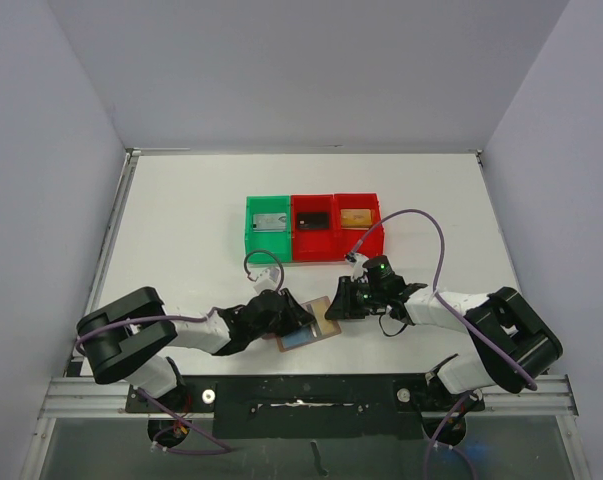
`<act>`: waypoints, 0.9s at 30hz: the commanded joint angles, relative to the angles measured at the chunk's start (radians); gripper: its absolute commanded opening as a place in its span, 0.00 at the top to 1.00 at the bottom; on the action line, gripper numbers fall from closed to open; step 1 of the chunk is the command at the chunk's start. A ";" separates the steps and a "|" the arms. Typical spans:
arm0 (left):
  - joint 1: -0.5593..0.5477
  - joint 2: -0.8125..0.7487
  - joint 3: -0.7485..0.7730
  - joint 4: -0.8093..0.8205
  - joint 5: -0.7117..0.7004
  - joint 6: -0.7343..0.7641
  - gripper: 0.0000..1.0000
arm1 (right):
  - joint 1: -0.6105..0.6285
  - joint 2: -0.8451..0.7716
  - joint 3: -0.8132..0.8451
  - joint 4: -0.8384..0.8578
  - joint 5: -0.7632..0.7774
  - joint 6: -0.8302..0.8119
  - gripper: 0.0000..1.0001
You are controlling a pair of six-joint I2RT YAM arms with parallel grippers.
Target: Take the credit cards out of the card holder
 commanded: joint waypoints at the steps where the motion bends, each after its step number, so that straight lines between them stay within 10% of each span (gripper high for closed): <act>1: -0.010 0.045 0.044 0.040 -0.004 0.000 0.77 | 0.018 0.033 -0.005 -0.042 -0.025 -0.037 0.80; 11: -0.010 0.044 0.052 0.018 0.003 0.029 1.00 | 0.026 -0.022 0.006 -0.114 -0.039 -0.109 0.79; 27: -0.010 -0.070 0.021 -0.146 -0.063 0.051 1.00 | 0.025 -0.039 0.012 -0.162 0.083 -0.076 0.73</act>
